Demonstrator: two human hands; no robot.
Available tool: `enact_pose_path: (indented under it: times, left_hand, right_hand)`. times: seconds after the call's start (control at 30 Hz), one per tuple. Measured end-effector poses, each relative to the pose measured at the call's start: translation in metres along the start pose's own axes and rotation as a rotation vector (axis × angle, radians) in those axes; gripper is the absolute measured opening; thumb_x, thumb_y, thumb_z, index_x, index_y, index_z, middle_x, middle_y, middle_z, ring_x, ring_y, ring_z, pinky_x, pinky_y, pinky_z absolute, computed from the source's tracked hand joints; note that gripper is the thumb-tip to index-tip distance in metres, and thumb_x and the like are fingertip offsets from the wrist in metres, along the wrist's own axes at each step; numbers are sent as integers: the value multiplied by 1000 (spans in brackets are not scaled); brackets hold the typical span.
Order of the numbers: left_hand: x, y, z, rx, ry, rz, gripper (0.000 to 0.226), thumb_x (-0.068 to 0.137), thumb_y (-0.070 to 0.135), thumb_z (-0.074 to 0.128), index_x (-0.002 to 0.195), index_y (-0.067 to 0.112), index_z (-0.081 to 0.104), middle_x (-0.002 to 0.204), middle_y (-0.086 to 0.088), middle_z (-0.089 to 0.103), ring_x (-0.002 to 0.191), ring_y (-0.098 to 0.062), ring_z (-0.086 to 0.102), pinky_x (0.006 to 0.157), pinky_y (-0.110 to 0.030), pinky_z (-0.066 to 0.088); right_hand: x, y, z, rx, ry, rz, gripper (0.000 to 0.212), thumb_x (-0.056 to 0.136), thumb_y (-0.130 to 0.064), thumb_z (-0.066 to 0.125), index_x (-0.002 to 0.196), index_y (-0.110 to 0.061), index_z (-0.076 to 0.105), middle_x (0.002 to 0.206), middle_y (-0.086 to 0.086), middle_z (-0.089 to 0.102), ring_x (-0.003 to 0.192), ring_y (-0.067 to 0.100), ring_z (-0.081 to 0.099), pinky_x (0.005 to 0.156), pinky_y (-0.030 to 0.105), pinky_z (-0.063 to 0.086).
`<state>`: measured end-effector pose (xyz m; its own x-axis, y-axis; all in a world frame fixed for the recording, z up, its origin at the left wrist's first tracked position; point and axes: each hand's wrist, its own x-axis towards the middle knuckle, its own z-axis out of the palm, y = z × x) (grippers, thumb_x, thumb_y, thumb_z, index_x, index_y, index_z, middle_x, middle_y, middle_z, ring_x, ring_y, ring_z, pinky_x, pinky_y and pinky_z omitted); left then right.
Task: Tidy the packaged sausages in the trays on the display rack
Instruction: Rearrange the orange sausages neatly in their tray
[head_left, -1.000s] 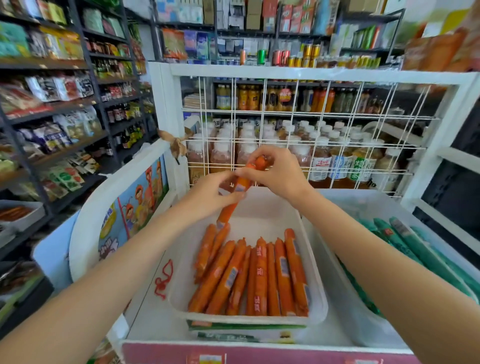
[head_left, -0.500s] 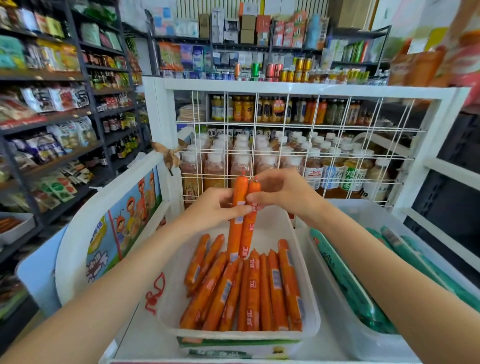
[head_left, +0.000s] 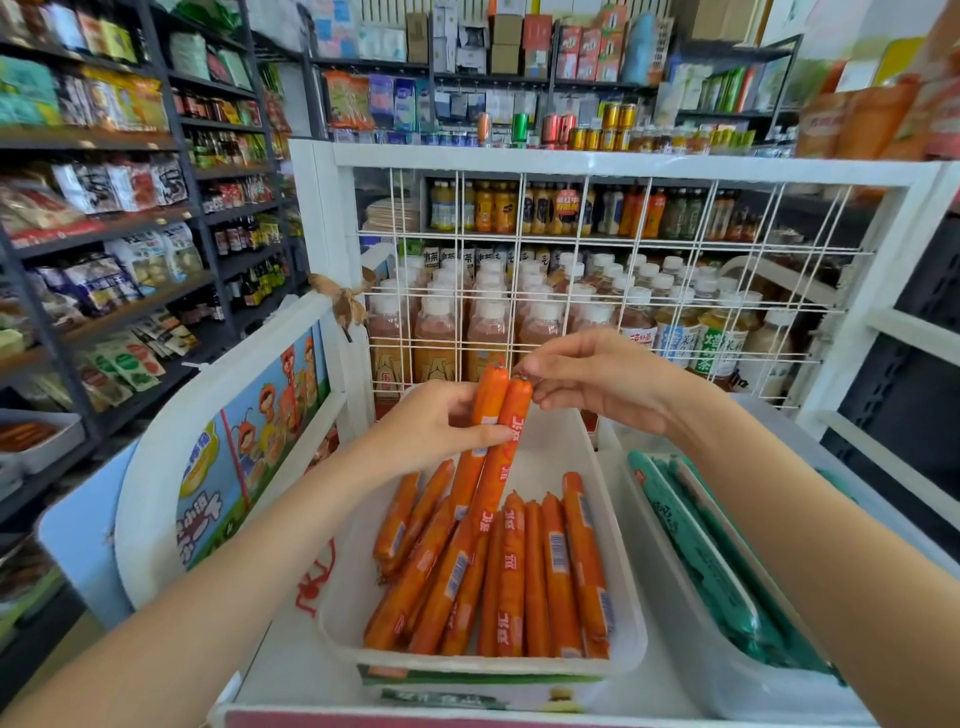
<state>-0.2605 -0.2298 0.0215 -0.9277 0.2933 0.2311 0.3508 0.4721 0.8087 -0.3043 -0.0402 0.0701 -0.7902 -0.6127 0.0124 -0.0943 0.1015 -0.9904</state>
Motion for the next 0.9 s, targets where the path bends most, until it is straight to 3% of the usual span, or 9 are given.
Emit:
enact_pose_path:
  times: [0.3,0.5,0.67,0.9]
  left_hand:
    - [-2,7,-3,30,-5,47,15,80,24,66,93,30,62,94,7,70,87,-7,68,83,-26,54]
    - [-3,10,-4,121,51,63,15,81,25,66,90,36,59,87,13,68,82,-2,66,78,-20,53]
    - [0,12,-4,310,154,97,27,81,32,65,106,22,64,93,9,67,85,-6,64,78,-22,51]
    - [2,8,-2,372,206,126,35,82,34,65,115,22,62,95,8,67,86,-10,61,79,-25,48]
  right_hand:
    - [2,3,-1,159,-46,8,11,69,-9,63,72,-7,73,68,2,68,60,6,62,61,13,53]
    - [3,-1,0,143,-21,-4,11,68,-11,65,75,-6,72,71,5,69,62,9,64,59,15,53]
    - [5,-4,1,88,4,-4,14,68,-15,66,78,-6,70,70,3,69,62,8,63,59,15,52]
    - [5,1,-4,165,-36,12,14,68,-6,63,76,-9,75,75,4,71,69,10,66,64,16,54]
